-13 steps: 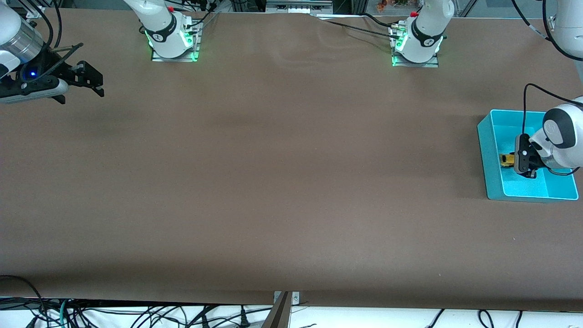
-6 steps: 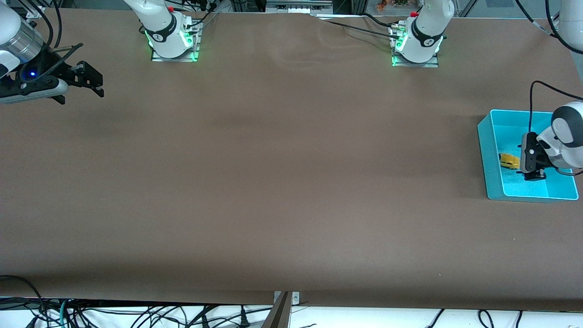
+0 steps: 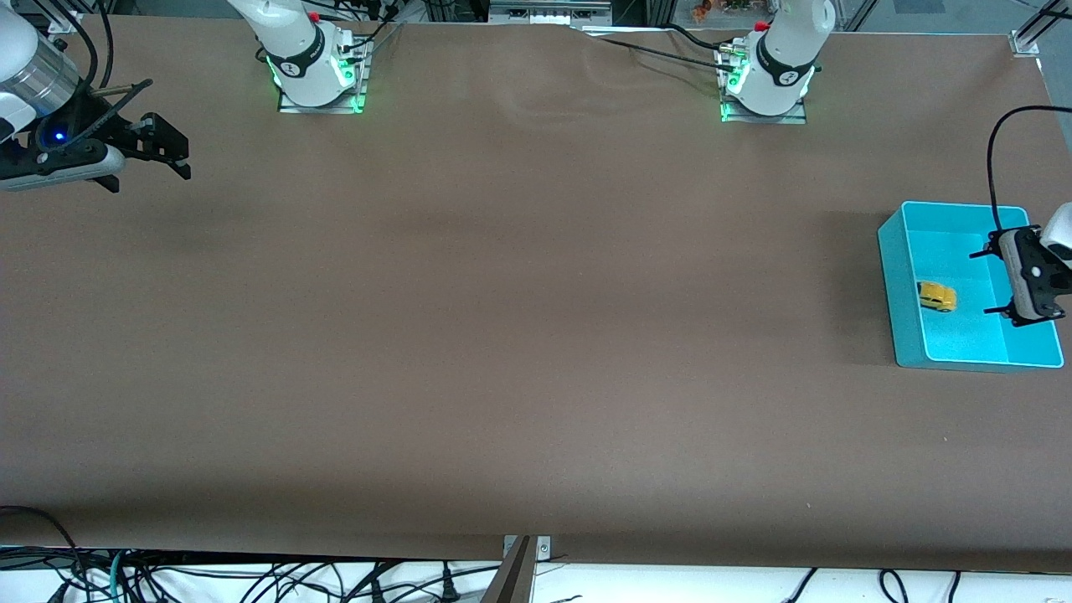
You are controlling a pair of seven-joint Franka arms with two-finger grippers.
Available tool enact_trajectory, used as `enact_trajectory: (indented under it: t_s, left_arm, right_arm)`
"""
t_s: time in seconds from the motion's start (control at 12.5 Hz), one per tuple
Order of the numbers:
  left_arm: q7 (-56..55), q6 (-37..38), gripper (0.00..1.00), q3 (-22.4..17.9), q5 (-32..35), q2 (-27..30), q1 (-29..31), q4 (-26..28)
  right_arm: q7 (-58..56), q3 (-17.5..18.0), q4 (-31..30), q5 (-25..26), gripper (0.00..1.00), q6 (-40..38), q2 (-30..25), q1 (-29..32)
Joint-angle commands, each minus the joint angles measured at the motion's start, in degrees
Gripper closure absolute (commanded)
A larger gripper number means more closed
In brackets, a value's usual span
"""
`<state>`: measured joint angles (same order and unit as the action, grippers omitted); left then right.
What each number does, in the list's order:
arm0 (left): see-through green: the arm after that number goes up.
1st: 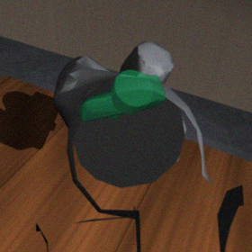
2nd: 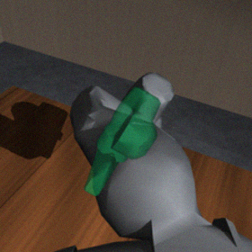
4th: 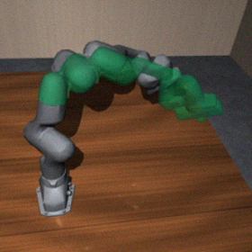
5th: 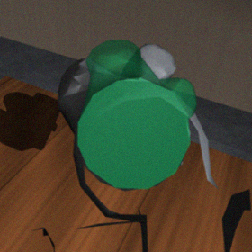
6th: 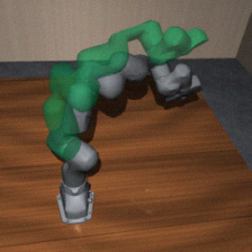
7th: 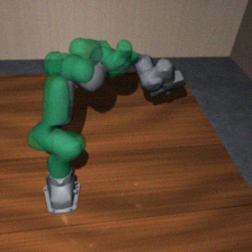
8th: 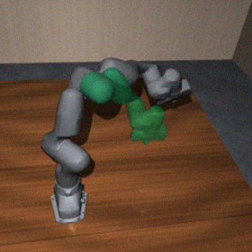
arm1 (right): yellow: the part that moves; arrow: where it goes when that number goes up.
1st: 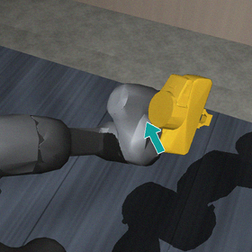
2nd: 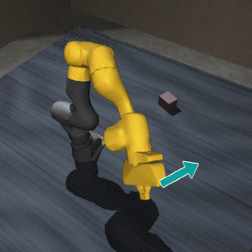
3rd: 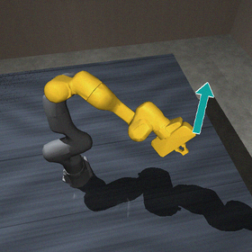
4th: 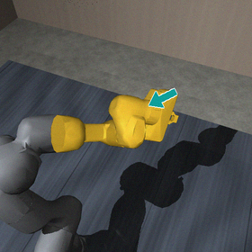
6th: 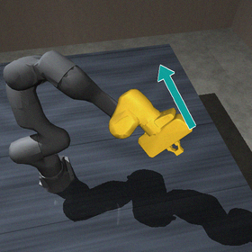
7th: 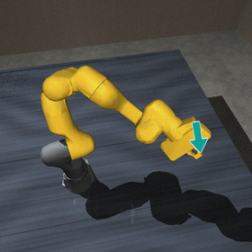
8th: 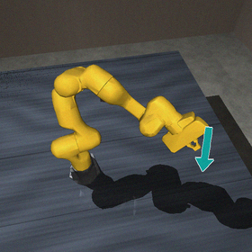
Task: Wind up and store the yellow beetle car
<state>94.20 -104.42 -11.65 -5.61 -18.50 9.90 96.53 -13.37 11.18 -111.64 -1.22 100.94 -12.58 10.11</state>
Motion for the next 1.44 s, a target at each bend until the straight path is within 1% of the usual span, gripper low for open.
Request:
enact_trajectory:
  t_s: [0.0, 0.08, 0.16, 0.24, 0.48, 0.64, 0.72, 0.88, 0.96, 1.36]
  left_arm:
    - [-20.5, 4.9, 0.00, 0.6, -2.2, 3.4, -3.7, -2.3]
    - [-29.0, 5.4, 0.00, 2.1, -2.2, 5.7, -4.4, -2.3]
    - [-36.7, 5.4, 0.00, 4.2, -2.2, 7.0, -4.5, -2.8]
    - [-44.0, 6.1, 0.00, 5.4, -2.3, 7.2, -4.7, -4.3]
    - [-66.3, 11.0, 0.00, 6.2, -3.3, 7.4, -7.0, -8.5]
    - [-77.0, 14.8, 0.00, 7.9, -4.0, 7.8, -7.1, -11.4]
    - [-83.5, 15.6, 0.00, 9.3, -3.5, 9.3, -7.4, -11.5]
    - [-93.8, 17.7, 0.00, 10.1, -3.4, 10.7, -8.8, -11.6]
    - [-96.3, 17.7, 0.00, 10.2, -3.4, 11.0, -8.9, -11.5]
    - [-94.1, 17.7, 0.00, 9.7, -2.5, 10.8, -8.8, -11.5]
  right_arm:
    - [0.4, -0.3, -0.3, -0.5, 0.00, 0.4, -1.1, -0.2]
    - [0.2, -0.3, -0.3, -0.5, 0.00, 0.3, -1.2, -0.2]
    - [-0.1, -0.3, -0.3, -0.5, 0.00, 0.3, -1.3, -0.2]
    - [-0.1, -0.3, -0.3, -0.5, 0.00, 0.3, -1.3, -0.2]
    - [0.1, -0.3, -0.3, -0.5, 0.00, 0.2, -1.6, -0.2]
    - [0.1, -0.3, -0.4, -0.5, 0.00, 0.2, -1.6, -0.2]
    - [0.1, -0.3, -0.4, -0.5, 0.00, 0.2, -1.6, -0.2]
    - [0.2, -0.3, -0.4, -0.5, 0.00, 0.2, -1.6, -0.2]
    - [0.3, -0.3, -0.4, -0.5, 0.00, 0.3, -1.6, -0.2]
    - [0.6, -0.2, -0.3, -0.5, 0.00, 0.4, -1.5, -0.2]
